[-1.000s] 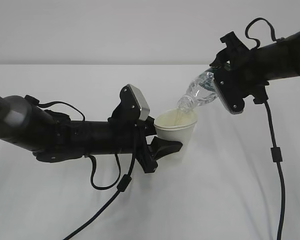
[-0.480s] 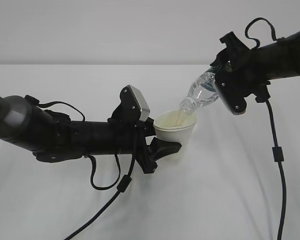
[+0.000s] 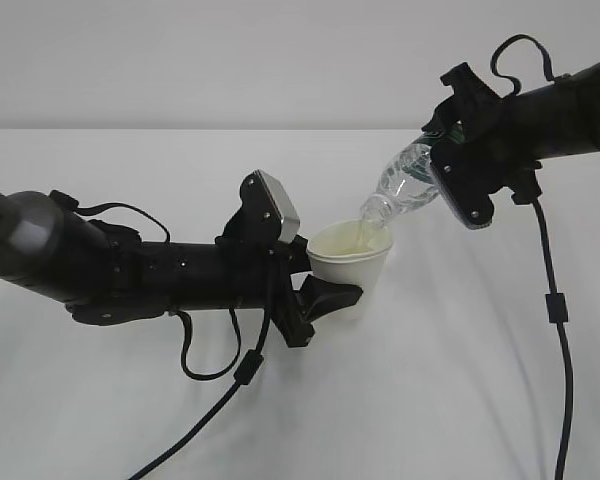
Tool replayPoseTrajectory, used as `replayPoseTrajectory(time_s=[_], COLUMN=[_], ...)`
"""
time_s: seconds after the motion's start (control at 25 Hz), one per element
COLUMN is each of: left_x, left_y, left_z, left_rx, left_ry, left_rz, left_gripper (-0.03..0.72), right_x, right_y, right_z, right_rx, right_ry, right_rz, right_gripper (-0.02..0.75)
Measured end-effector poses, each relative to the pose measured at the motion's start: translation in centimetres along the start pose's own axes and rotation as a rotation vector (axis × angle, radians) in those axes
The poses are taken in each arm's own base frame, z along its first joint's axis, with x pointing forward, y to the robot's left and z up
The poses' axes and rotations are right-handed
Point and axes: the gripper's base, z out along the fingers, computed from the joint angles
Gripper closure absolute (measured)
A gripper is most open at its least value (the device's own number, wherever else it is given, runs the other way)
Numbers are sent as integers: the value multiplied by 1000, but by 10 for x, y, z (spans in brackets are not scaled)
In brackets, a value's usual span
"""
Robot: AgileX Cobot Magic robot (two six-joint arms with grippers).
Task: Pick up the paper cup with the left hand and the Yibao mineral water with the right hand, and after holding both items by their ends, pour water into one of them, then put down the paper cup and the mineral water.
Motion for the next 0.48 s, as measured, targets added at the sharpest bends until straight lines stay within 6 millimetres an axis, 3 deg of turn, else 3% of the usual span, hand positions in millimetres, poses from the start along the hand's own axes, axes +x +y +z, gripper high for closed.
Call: replayPoseTrajectory(time_s=[0.48], left_x=[0], left_y=[0], left_z=[0], left_rx=[-3], left_ry=[1], left_rz=[-3], left_gripper=[301], right_x=[0], right_y=[0], right_z=[0], right_rx=[1], right_ry=[-4], right_rz=[105], right_gripper=[239])
